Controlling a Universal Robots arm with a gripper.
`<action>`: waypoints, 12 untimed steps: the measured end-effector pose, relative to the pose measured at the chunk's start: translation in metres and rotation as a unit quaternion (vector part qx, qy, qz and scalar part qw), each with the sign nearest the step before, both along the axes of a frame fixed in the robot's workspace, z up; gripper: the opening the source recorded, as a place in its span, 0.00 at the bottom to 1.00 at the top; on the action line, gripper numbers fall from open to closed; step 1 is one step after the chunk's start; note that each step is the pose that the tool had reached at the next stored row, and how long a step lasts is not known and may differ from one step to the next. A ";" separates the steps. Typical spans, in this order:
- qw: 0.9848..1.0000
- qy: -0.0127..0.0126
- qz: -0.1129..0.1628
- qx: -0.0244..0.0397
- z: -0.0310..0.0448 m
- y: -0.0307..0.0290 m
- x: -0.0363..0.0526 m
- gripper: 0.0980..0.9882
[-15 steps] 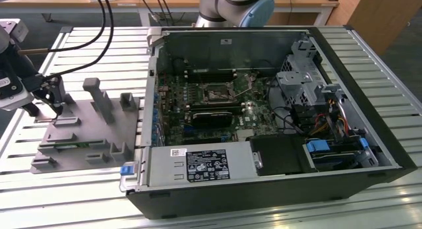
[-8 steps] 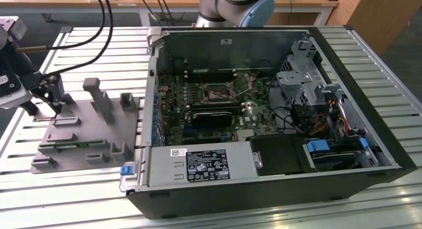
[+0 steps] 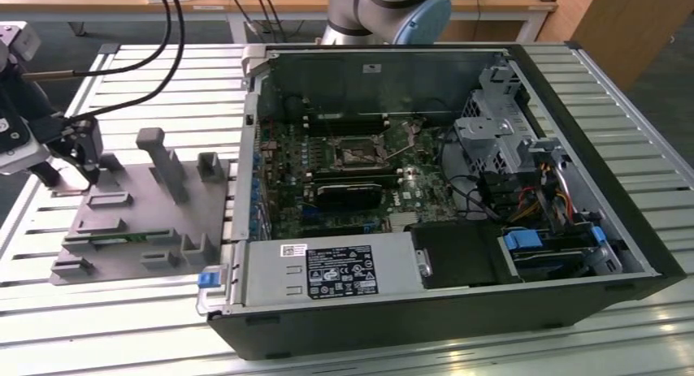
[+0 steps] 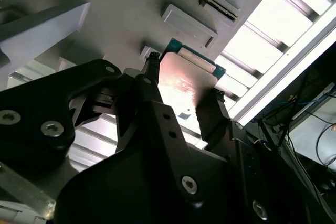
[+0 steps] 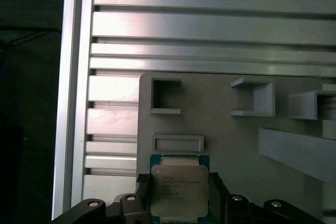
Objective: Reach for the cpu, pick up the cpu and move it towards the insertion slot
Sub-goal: 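Pick up the cpu and move it towards the insertion slot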
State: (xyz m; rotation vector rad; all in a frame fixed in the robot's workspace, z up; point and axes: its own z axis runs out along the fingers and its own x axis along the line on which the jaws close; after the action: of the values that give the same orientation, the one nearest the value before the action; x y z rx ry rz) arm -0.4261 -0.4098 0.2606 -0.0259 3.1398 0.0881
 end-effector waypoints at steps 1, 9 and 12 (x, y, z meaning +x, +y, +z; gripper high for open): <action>1.000 0.000 0.000 0.000 0.0007 0.0000 0.0000 0.49; 1.000 0.000 0.000 0.000 0.0063 0.0000 0.0000 0.49; 1.000 0.000 0.000 0.000 0.0080 0.0000 0.0000 0.49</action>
State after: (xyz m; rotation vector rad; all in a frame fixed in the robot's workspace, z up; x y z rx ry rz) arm -0.4261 -0.4098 0.2686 -0.0259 3.1398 0.0881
